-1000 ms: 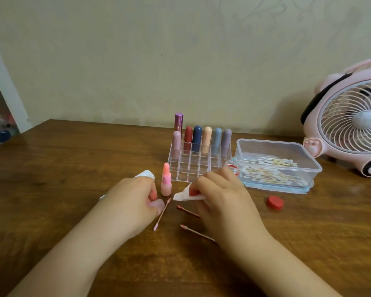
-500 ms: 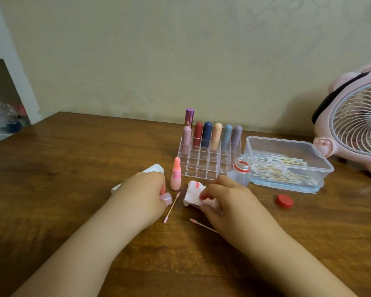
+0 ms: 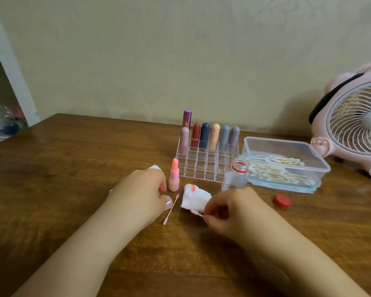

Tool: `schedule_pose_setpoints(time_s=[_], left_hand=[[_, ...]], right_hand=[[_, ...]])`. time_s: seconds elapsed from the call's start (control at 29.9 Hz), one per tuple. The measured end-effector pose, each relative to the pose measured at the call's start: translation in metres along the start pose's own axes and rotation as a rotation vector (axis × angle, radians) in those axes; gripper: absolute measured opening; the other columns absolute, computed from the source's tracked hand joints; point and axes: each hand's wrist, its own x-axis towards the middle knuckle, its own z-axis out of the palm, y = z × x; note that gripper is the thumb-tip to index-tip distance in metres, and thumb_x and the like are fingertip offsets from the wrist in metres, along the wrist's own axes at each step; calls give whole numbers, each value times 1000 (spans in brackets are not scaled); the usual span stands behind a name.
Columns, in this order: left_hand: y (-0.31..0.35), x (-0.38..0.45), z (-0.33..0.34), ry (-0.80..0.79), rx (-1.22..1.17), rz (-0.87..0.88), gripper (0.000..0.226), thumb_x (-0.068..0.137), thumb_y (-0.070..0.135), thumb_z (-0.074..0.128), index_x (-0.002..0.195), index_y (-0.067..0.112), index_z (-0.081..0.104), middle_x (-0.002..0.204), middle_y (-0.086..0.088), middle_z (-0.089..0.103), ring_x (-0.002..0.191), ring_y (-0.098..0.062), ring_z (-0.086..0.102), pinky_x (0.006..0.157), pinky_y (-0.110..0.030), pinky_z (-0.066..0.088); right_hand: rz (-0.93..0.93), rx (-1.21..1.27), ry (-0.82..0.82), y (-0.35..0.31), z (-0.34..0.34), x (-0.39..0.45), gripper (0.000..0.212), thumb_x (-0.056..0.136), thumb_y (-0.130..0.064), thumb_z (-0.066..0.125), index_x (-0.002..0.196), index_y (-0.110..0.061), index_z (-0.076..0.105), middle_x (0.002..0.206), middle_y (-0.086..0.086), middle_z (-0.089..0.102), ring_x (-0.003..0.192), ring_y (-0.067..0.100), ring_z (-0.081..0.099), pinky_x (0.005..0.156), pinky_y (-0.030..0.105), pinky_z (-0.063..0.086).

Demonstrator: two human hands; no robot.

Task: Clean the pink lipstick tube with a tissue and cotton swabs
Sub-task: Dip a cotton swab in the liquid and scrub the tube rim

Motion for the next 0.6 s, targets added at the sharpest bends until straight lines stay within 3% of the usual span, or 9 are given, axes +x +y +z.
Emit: schedule_pose_setpoints(time_s=[0.13, 0.23, 0.33, 0.44, 0.54, 0.6], left_hand=[[7, -1, -2, 127, -90, 57, 11, 86, 27, 60, 97, 24, 60, 84, 6, 63, 74, -9, 58, 56, -17, 41], [11, -4, 0, 202, -208, 109, 12, 85, 27, 61, 97, 28, 60, 74, 15, 56, 66, -4, 54, 51, -11, 35], [19, -8, 5, 212, -353, 183, 18, 82, 22, 65, 99, 27, 61, 76, 14, 56, 66, -6, 56, 54, -8, 39], [28, -12, 12, 174, -468, 226, 22, 81, 23, 66, 98, 34, 56, 83, 14, 57, 71, -8, 59, 58, -15, 51], [41, -10, 17, 110, -490, 240, 28, 82, 27, 66, 103, 36, 51, 86, 22, 52, 73, -2, 54, 60, -15, 46], [51, -5, 16, 77, -438, 251, 36, 82, 30, 65, 113, 33, 48, 90, 27, 48, 76, 1, 50, 73, -16, 43]], right_hand=[[117, 526, 47, 8, -20, -4, 9, 83, -10, 65, 75, -11, 70, 59, 5, 71, 50, 9, 65, 54, 18, 52], [126, 747, 45, 14, -32, -6, 12, 84, 3, 60, 73, 1, 65, 58, 13, 69, 48, 13, 65, 51, 20, 54], [104, 898, 85, 20, -39, -8, 15, 84, 9, 56, 73, 1, 61, 62, 16, 69, 48, 16, 66, 48, 21, 53], [65, 985, 159, 27, -48, -10, 18, 86, 8, 53, 74, -2, 60, 59, 12, 69, 48, 16, 66, 47, 21, 53], [64, 1031, 288, 36, -57, -13, 24, 88, 8, 51, 70, -4, 60, 55, 9, 68, 44, 12, 63, 41, 15, 47], [81, 1027, 398, 45, -61, -13, 22, 88, 6, 52, 72, -5, 62, 55, 5, 67, 45, 10, 62, 44, 16, 48]])
